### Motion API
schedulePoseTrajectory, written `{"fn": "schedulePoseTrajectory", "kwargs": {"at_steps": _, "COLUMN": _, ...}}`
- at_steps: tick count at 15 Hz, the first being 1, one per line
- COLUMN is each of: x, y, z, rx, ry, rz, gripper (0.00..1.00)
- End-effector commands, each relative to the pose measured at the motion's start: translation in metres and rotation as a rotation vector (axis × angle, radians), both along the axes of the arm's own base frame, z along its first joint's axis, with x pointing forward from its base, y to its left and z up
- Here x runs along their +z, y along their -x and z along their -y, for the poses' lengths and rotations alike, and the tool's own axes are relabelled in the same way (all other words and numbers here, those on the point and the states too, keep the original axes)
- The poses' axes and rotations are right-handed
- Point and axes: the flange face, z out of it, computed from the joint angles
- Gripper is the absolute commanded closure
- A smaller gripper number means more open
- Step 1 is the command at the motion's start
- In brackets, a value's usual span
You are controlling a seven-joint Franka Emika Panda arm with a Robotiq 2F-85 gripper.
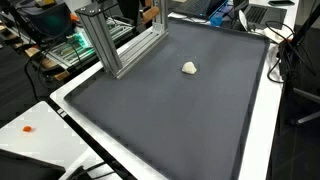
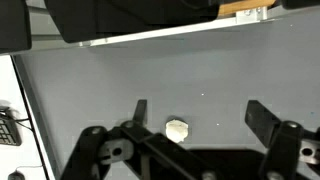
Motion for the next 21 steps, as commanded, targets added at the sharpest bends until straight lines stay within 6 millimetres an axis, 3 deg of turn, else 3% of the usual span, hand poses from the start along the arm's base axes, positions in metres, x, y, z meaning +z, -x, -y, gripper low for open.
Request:
{"fn": "schedulePoseTrajectory", "kwargs": {"at_steps": 1, "x": 0.000, "y": 0.000, "z": 0.000, "rx": 0.000, "ry": 0.000, "rz": -0.001, "gripper": 0.00}}
{"fn": "schedulePoseTrajectory", "kwargs": {"at_steps": 7, "x": 0.034, "y": 0.024, "z": -0.005, "rx": -0.013, "ry": -0.093, "rz": 0.044, "gripper": 0.00}}
{"fn": "schedulePoseTrajectory", "kwargs": {"at_steps": 12, "x": 0.060, "y": 0.065, "z": -0.017, "rx": 0.036, "ry": -0.204, "rz": 0.104, "gripper": 0.00}}
{"fn": "schedulePoseTrajectory", "kwargs": {"at_steps": 16, "x": 0.063, "y": 0.094, "z": -0.019, "rx": 0.047, "ry": -0.180, "rz": 0.118, "gripper": 0.00}}
{"fn": "schedulePoseTrajectory", "kwargs": {"at_steps": 21, "x": 0.054, "y": 0.112, "z": -0.015, "rx": 0.084, "ry": -0.169, "rz": 0.119, "gripper": 0.00}}
